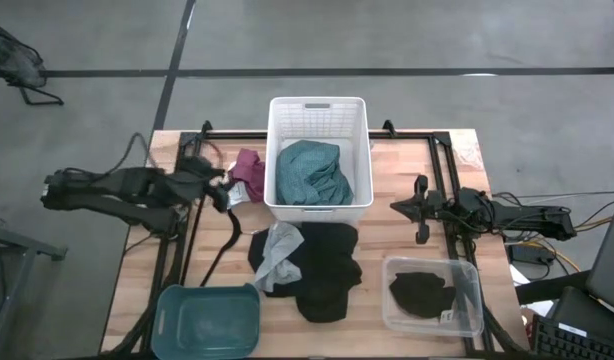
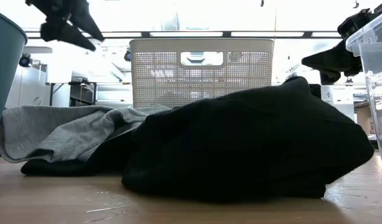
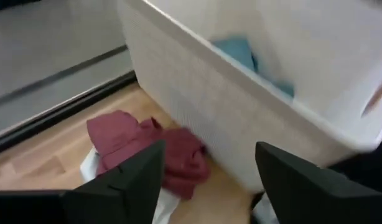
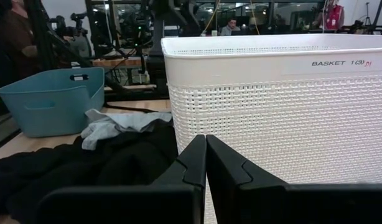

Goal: Pick & Place Cloths
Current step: Put the red underwear into the transparent bin

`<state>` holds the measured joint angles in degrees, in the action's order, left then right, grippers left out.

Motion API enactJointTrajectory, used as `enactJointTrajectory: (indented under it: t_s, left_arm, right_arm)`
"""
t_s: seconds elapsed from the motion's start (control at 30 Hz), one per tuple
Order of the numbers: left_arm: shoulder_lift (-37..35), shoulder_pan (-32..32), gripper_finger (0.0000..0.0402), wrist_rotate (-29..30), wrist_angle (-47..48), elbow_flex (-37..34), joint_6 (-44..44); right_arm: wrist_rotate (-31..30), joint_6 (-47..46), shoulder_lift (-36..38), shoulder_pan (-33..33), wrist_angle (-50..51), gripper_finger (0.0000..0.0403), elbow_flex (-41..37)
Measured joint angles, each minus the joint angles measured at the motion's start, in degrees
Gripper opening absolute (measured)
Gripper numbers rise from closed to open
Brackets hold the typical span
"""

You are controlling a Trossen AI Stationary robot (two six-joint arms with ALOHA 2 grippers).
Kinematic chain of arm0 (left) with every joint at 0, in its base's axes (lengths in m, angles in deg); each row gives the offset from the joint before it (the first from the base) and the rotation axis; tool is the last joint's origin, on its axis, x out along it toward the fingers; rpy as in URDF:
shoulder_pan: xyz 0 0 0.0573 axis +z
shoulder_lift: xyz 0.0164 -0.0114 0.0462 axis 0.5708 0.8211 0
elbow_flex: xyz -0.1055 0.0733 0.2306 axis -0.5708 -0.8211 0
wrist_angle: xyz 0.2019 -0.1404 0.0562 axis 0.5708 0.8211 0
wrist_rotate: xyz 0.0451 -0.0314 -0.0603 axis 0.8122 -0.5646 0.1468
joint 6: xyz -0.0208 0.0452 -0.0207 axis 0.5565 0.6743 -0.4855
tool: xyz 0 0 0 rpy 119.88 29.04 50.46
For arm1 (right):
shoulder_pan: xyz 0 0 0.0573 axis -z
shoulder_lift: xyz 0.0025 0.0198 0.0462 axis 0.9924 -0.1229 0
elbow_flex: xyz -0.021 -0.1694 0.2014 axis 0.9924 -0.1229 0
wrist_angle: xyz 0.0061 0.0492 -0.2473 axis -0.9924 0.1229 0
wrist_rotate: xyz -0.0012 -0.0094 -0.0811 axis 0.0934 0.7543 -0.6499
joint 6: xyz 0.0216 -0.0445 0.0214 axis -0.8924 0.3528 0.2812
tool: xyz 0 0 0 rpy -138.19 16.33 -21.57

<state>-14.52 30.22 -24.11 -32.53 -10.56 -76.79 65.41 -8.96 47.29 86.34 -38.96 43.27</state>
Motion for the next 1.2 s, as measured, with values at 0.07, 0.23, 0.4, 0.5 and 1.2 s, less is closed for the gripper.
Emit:
enactJointTrajectory:
  t_s: [0.07,0.23,0.4,0.5,1.2]
  left_arm:
    - [1.97,0.23,0.0264,-1.84,0.38,0.0,3.92]
    - [6.39,0.84,0.0263,-4.23,3.92,-0.19,7.16]
    - [7.09,6.62,0.0257,-8.88,4.94,-0.11,-1.55]
    - [6.97,13.45,0.0257,-15.6,4.91,-0.11,-6.76]
    - [22.71,46.63,0.0255,-35.2,-10.87,-0.11,-3.28]
  right_arm:
    - [0.0,0.0,0.0,0.0,0.0,0.0009,0.0]
    - [0.0,0.0,0.02,0.0,0.0,0.0008,0.0]
    - [0.02,0.0,-0.04,-0.02,0.0,0.0008,0.0]
    - [0.02,0.0,-0.02,-0.02,0.0,0.0008,0.0]
    - [0.0,0.0,-0.02,0.0,0.0,0.0009,0.0]
